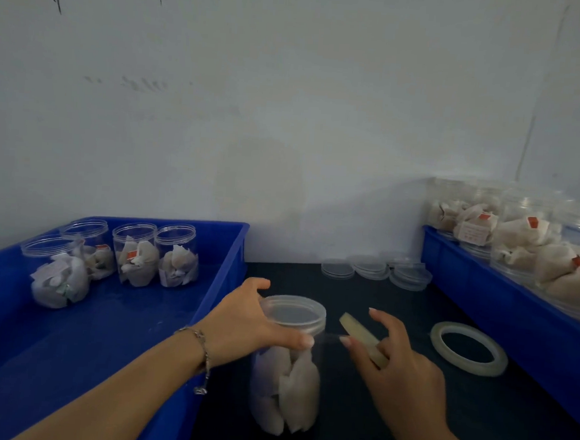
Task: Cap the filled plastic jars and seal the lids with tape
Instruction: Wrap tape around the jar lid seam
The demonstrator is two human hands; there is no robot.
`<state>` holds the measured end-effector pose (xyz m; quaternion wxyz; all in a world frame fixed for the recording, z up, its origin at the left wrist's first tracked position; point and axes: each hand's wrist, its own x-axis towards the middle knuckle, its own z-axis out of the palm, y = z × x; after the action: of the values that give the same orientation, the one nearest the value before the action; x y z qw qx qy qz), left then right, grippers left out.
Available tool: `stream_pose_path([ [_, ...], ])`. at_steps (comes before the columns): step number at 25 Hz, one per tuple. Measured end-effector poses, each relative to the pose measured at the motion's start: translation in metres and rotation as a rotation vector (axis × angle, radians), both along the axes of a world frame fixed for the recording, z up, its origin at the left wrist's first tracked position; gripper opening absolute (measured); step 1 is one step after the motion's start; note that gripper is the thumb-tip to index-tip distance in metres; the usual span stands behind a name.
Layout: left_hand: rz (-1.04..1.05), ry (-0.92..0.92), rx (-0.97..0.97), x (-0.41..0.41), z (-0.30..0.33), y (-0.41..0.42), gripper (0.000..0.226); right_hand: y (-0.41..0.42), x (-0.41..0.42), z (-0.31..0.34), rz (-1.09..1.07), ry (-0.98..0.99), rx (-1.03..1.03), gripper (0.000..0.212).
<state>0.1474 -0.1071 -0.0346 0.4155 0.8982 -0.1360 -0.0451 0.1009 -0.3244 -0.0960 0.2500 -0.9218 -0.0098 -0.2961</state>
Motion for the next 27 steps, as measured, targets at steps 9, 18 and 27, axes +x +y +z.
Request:
stream_pose_path([
  [9,-0.184,0.235,-0.098,-0.010,0.010,-0.003,0.090,-0.009,0.005,0.007,0.075,0.175,0.146,0.096],
  [18,-0.396,0.357,-0.015,-0.011,0.012,0.002,0.089,-0.008,0.003,0.008,0.357,0.343,0.441,0.061],
  [27,-0.332,0.009,0.304,-0.017,0.011,-0.005,0.107,0.010,-0.010,0.009,0.433,0.281,0.362,0.061],
])
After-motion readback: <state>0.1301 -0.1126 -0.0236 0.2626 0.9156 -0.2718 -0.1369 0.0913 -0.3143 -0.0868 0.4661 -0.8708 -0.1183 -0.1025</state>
